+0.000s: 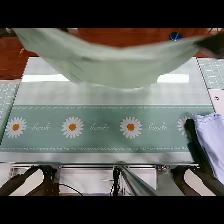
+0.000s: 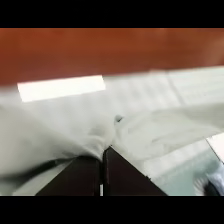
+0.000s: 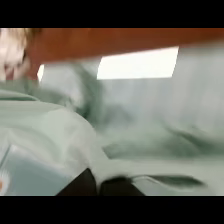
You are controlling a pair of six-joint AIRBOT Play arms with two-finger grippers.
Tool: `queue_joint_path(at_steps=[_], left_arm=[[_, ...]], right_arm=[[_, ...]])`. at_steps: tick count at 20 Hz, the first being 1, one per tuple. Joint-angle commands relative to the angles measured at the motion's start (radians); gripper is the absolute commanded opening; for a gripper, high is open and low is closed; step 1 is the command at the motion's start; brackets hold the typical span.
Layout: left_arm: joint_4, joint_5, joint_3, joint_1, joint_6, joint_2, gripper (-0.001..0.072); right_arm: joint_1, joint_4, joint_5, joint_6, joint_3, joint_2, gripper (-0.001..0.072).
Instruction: Fold the shirts.
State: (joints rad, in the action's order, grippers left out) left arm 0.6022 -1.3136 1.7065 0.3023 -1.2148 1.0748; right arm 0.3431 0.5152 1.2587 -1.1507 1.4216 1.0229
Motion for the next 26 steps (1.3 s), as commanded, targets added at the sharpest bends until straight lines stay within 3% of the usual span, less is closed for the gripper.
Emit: queue_joint_path(at_steps=[1,4,6,8,11,15,17,23,26], left_arm=[[0.113,0.078,0.251,0.013,-0.013,-0.245,0.0025],[0.392,0.172,0.31,0.013,-0.117,-0.45,0.0024],[0.545,0.137,0.31,0.013,-0.215,-0.56,0.0024],[0.634,0.045,0.31,0.013,-0.268,-0.631,0.0024],[0.686,-0.119,0.31,0.012,-0.301,-0.663,0.0024],[0.669,-0.399,0.302,0.005,-0.297,-0.589,0.0024],[0.671,-0.496,0.238,0.006,-0.247,-0.532,0.0023],[0.603,-0.309,-0.197,-0.006,-0.191,-0.266,0.0023],[0.595,-0.217,-0.261,-0.11,-0.192,-0.057,0.0022]], right_arm=[[0.011,0.01,-0.198,0.008,0.269,-0.179,0.0024],[0.011,0.235,-0.293,-0.166,0.468,-0.261,0.0023],[0.011,0.418,-0.227,-0.313,0.57,-0.301,0.0023],[0.011,0.539,-0.095,-0.39,0.641,-0.338,0.0023],[0.011,0.602,0.126,-0.402,0.659,-0.38,0.0023],[0.006,0.693,0.563,-0.358,0.654,-0.328,0.0022],[-0.031,0.753,0.57,-0.347,0.595,-0.276,0.0023],[-0.054,0.815,0.525,-0.318,0.35,0.097,0.0023],[-0.054,0.766,0.464,-0.317,0.349,0.314,0.0023]])
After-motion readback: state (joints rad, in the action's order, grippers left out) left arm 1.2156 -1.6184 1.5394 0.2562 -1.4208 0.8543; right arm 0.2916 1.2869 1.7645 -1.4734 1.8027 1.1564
